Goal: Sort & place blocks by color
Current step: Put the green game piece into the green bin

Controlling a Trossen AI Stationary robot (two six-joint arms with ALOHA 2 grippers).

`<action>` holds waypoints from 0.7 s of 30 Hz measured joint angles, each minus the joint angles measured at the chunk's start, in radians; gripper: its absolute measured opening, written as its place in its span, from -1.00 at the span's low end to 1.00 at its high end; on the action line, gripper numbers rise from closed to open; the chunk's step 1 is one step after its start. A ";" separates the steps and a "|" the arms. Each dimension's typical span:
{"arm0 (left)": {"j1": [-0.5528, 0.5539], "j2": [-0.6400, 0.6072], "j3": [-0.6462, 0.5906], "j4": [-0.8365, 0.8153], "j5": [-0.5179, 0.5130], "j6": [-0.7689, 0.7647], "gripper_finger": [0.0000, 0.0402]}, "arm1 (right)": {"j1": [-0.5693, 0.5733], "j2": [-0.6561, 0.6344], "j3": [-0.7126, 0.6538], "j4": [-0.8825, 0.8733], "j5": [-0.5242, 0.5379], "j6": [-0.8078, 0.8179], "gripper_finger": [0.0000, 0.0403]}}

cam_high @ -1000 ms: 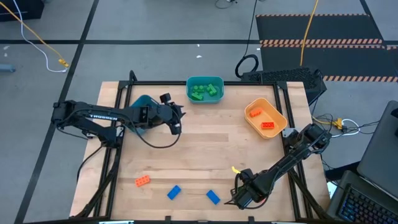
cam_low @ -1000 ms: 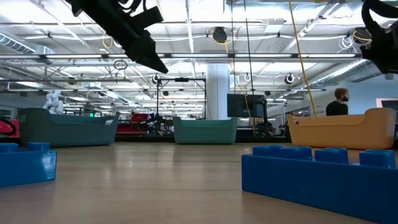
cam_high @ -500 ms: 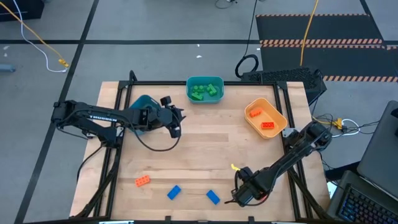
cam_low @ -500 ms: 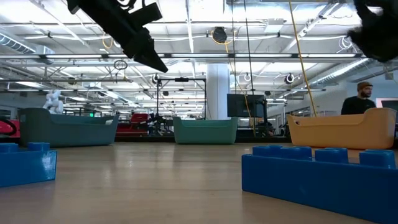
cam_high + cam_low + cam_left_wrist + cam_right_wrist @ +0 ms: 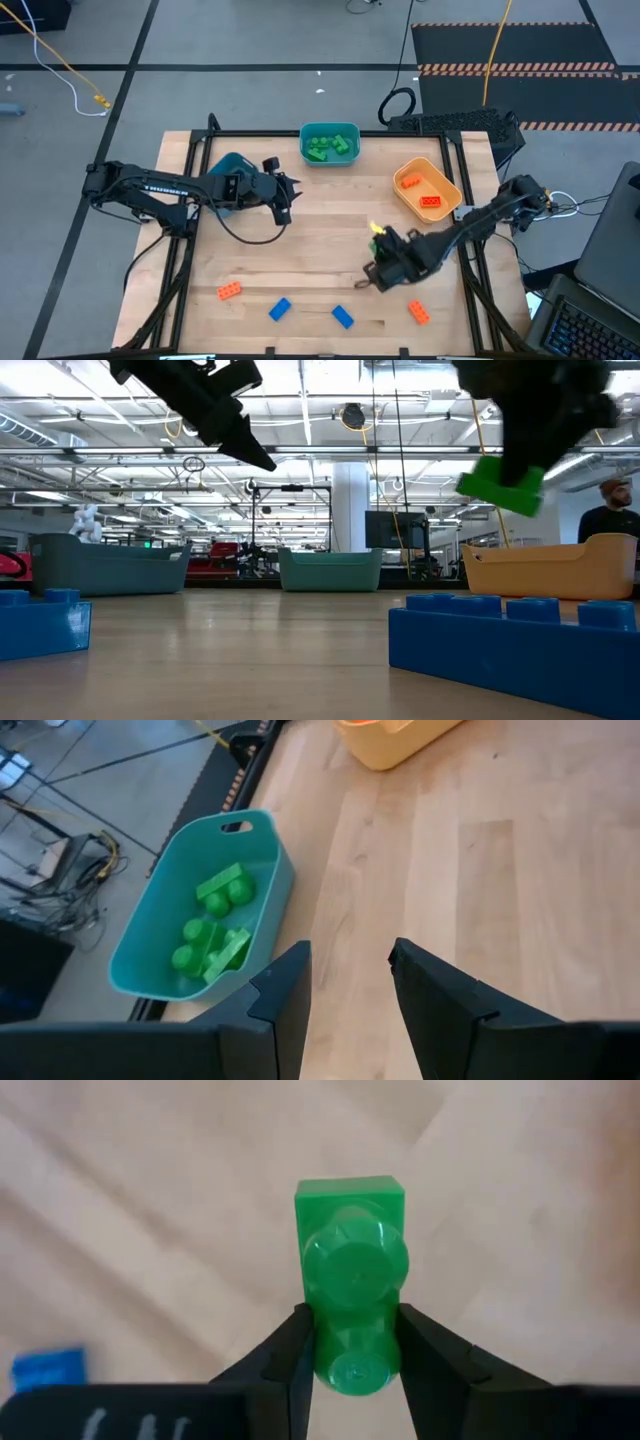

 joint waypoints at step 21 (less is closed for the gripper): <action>0.000 0.000 0.000 0.054 0.066 0.022 -0.28 | -0.563 -0.014 0.000 0.501 0.196 -1.041 -0.47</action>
